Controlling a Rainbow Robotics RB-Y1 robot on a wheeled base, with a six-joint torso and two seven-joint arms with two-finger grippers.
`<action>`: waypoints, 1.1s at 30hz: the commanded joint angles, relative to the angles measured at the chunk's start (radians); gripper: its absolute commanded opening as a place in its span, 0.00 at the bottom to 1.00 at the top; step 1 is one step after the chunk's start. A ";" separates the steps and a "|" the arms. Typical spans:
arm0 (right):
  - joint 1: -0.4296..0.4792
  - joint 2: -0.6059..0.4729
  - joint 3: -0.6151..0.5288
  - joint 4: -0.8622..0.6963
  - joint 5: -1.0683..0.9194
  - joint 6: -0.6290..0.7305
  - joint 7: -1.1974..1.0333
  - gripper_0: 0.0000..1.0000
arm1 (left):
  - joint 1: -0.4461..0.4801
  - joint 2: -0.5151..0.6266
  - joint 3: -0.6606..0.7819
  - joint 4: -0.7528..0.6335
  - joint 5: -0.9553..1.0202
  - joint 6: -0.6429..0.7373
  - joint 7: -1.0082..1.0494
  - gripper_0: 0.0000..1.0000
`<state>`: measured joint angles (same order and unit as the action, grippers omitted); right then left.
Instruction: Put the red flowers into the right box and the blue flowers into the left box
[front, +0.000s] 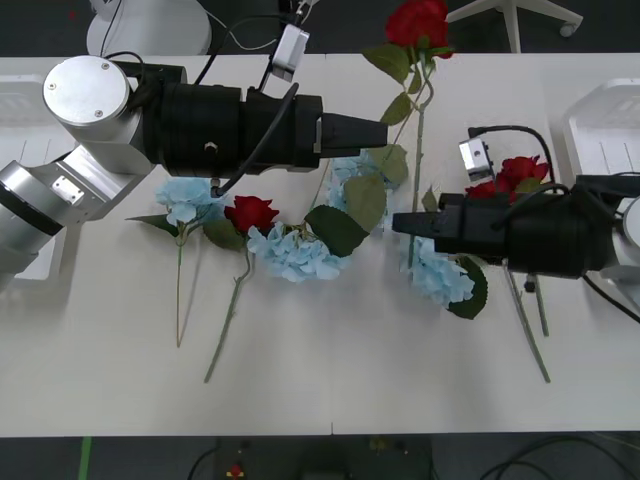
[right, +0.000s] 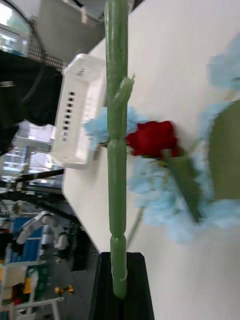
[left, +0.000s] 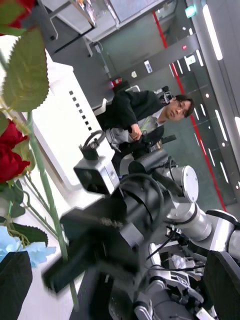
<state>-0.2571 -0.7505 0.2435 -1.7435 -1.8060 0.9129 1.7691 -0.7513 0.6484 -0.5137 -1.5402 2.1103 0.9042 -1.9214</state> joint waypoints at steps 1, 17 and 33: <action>-0.088 -0.063 -0.118 0.111 0.135 0.084 -0.051 0.00 | 0.012 0.070 0.058 -0.040 -0.012 0.002 0.007 1.00; -0.186 -0.274 -0.207 0.355 0.444 0.147 -0.002 0.00 | -0.002 0.428 0.153 0.104 -0.124 0.297 0.033 1.00; -0.183 -0.414 -0.207 0.694 0.817 0.133 0.046 0.00 | -0.010 0.389 0.267 -0.063 -0.676 0.739 0.641 1.00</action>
<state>-0.4228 -1.1093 0.0608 -1.0885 -1.0463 1.0572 1.7634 -0.7481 1.0550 -0.2717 -1.5638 1.4956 1.6047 -1.3464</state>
